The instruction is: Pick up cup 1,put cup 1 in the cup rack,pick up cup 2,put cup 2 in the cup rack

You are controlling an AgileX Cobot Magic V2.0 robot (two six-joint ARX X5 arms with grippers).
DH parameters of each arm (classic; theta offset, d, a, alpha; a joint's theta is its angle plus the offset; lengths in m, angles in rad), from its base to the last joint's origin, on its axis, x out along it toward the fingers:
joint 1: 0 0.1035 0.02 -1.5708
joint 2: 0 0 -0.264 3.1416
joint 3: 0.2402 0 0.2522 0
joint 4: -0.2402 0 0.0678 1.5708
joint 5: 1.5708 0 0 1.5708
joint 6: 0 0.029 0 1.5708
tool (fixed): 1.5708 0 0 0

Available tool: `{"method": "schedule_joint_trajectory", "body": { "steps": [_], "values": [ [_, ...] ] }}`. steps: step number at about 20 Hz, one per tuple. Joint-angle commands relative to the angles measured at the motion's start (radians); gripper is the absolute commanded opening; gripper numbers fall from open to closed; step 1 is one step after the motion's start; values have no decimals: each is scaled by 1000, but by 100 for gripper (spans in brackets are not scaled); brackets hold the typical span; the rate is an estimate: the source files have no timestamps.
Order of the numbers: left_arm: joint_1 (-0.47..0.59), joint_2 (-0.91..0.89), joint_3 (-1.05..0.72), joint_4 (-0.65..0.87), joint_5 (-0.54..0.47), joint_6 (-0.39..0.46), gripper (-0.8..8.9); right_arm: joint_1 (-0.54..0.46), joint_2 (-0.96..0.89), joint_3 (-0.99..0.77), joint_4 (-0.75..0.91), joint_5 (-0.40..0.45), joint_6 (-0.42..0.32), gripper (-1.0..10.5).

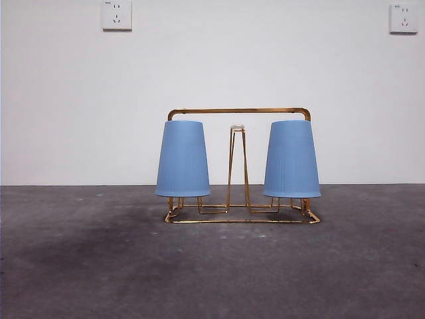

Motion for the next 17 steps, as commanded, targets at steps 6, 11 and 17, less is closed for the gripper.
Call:
{"method": "schedule_joint_trajectory", "body": {
  "steps": [6, 11, 17],
  "values": [
    [-3, 1, -1, 2, 6, -5, -7, -1, 0, -4, -22, 0, 11, -12],
    [-2, 1, -1, 8, 6, 3, -5, -1, 0, -4, -22, 0, 13, 2],
    [-2, 2, -1, -8, 6, 6, -4, -1, 0, -4, -22, 4, 14, 2]
  ]
}}
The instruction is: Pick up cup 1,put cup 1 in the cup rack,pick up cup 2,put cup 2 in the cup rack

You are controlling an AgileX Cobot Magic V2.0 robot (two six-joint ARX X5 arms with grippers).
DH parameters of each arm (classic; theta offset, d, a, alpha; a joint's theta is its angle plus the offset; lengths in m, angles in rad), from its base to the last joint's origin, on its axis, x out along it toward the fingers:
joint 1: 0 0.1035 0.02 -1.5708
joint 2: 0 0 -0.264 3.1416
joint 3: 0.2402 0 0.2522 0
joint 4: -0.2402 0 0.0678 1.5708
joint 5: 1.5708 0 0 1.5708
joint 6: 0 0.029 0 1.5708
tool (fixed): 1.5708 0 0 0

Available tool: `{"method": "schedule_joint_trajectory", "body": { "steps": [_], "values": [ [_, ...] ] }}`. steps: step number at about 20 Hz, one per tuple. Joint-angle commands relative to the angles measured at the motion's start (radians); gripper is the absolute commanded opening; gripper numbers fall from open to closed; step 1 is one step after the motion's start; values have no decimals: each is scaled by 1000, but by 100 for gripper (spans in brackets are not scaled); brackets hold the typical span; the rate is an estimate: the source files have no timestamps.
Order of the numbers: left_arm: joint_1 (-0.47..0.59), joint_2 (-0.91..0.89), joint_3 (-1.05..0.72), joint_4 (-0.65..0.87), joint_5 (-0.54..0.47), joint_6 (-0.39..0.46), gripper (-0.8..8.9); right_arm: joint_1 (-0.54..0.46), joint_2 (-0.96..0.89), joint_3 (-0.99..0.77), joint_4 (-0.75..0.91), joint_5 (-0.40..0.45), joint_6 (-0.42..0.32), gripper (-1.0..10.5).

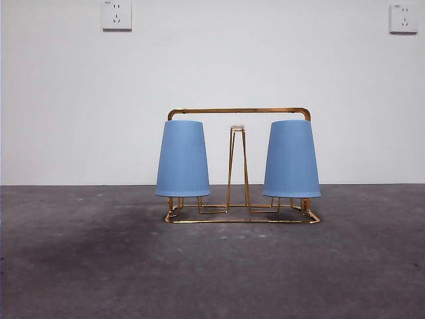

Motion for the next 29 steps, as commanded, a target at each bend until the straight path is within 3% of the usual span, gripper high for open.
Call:
{"method": "schedule_joint_trajectory", "body": {
  "steps": [1, 5, 9, 12, 16, 18, 20, 22, 23, 26, 29],
  "values": [
    [-2, 0, -1, -10, 4, 5, -4, -1, 0, -4, -22, 4, 13, 2],
    [-2, 0, -1, -17, 4, 5, -4, -1, 0, -4, -22, 4, 13, 2],
    [-2, 0, -1, -120, 4, 7, -4, -1, 0, -4, -22, 4, 13, 2],
    [-2, 3, -1, -78, -32, 5, -4, -1, 0, -4, -22, 4, 13, 2],
    [13, -4, -1, 123, -180, 156, -4, -1, 0, -4, -22, 4, 13, 2],
    [114, -43, -1, 280, -210, 306, -4, -1, 0, -4, -22, 4, 13, 2],
    [245, -85, -3, 407, -71, 399, -4, -1, 0, -4, -22, 4, 13, 2],
    [392, -138, -3, 457, 100, 473, -4, -1, 0, -4, -22, 4, 13, 2],
    [466, -167, -3, 458, 137, 500, -4, -1, 2, -4, -22, 4, 13, 2],
    [641, -268, -53, 465, 143, 589, -4, -1, 6, -4, -22, 4, 13, 2],
    [722, -402, -225, 546, 142, 604, -4, -1, 6, -4, -22, 4, 13, 2]
  ]
}}
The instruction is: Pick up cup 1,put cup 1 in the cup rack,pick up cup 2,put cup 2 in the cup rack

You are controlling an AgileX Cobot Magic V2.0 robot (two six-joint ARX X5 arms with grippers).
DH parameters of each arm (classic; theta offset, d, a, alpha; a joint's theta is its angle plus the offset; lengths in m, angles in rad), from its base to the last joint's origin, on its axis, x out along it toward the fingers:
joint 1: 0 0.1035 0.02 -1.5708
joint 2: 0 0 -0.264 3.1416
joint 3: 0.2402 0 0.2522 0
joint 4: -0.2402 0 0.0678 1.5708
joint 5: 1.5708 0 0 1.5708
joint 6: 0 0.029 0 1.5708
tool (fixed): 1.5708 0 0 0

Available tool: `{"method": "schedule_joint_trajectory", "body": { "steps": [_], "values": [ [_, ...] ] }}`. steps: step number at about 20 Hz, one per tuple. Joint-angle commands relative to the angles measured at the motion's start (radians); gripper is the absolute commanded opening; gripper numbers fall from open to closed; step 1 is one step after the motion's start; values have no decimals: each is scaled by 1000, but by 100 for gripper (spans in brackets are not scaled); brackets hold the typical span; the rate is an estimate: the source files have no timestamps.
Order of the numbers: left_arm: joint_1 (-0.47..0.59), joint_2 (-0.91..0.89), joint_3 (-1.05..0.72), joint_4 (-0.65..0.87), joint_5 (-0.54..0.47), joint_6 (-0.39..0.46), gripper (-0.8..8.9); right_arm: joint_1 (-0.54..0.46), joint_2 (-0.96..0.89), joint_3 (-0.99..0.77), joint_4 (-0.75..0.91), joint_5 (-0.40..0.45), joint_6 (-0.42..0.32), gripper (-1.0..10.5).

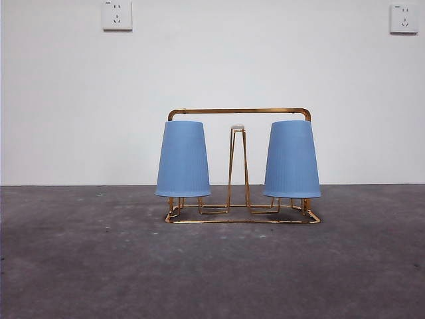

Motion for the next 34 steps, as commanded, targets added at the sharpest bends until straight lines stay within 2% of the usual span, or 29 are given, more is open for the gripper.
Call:
{"method": "schedule_joint_trajectory", "body": {
  "steps": [1, 4, 7, 14, 19, 22, 26, 34],
  "values": [
    [42, -96, -171, 74, 6, 34, -4, -1, -1, -4, -22, 3, 13, 2],
    [80, -231, -420, 185, 7, -33, -4, -1, -1, -4, -22, 3, 13, 2],
    [98, -328, -613, 222, 7, -92, -4, -1, -1, -4, -22, 3, 13, 2],
    [99, -481, -856, 224, -31, -188, -4, -1, -1, -5, -22, 4, 13, 2],
    [99, -510, -938, 224, -50, -222, -4, -1, -1, -4, -22, 4, 13, 2],
    [99, -510, -978, 230, -124, -314, -4, -1, -1, -4, -22, 4, 13, 2],
    [99, -510, -979, 240, -87, -321, -4, -1, -1, -4, -22, 4, 13, 2],
    [99, -500, -979, 240, -95, -321, -4, -1, -1, -4, -22, 4, 13, 2]
  ]
}}
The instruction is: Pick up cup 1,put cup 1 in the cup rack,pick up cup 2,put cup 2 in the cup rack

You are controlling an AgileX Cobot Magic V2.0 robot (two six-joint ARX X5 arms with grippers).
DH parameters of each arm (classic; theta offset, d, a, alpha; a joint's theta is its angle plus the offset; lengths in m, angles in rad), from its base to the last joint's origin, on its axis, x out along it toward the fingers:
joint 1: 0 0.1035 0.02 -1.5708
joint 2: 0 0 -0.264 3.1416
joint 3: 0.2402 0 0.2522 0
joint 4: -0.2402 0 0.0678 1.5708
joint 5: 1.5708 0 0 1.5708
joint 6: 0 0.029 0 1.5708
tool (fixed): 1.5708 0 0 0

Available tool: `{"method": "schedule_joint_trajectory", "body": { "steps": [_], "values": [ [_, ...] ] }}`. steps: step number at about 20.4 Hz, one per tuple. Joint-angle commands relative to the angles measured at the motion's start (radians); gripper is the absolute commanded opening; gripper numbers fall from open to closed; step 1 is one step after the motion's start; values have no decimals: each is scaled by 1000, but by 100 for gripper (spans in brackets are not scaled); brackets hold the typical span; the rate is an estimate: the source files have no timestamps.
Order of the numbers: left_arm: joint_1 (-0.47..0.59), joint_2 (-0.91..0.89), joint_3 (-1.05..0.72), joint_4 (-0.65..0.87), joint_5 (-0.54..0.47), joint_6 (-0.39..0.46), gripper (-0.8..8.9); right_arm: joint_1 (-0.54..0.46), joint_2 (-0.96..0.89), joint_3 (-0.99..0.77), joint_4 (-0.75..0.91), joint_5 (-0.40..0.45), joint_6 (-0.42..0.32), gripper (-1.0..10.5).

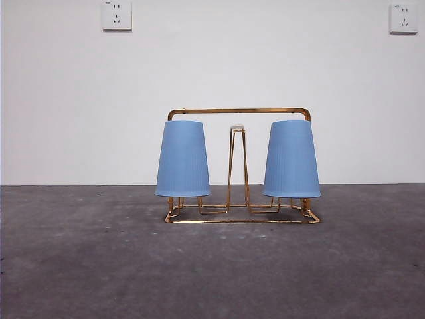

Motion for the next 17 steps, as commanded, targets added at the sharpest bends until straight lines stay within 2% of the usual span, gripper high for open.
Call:
{"method": "schedule_joint_trajectory", "body": {
  "steps": [1, 7, 9, 11, 13, 16, 17],
  "values": [
    [3, 2, -10, 8, 0, -6, -4, -1, -2, -4, -21, 3, 13, 2],
    [3, 2, -10, 8, 0, -6, -3, -1, -2, -4, -21, 3, 13, 2],
    [3, 2, -10, 8, 0, -6, -3, -46, -6, -4, -21, 30, -51, 2],
    [3, 2, -10, 8, 0, -6, -3, -153, -9, -5, 10, 25, -53, 2],
    [3, 3, -10, 8, 0, -6, -3, -313, -16, -15, 105, -27, -55, 2],
    [3, 3, -10, 8, 0, -6, -4, -576, -54, -83, 314, -192, -82, 2],
    [3, 3, -10, 8, 0, -6, -4, -635, -69, -117, 377, -246, -86, 2]
  ]
}}
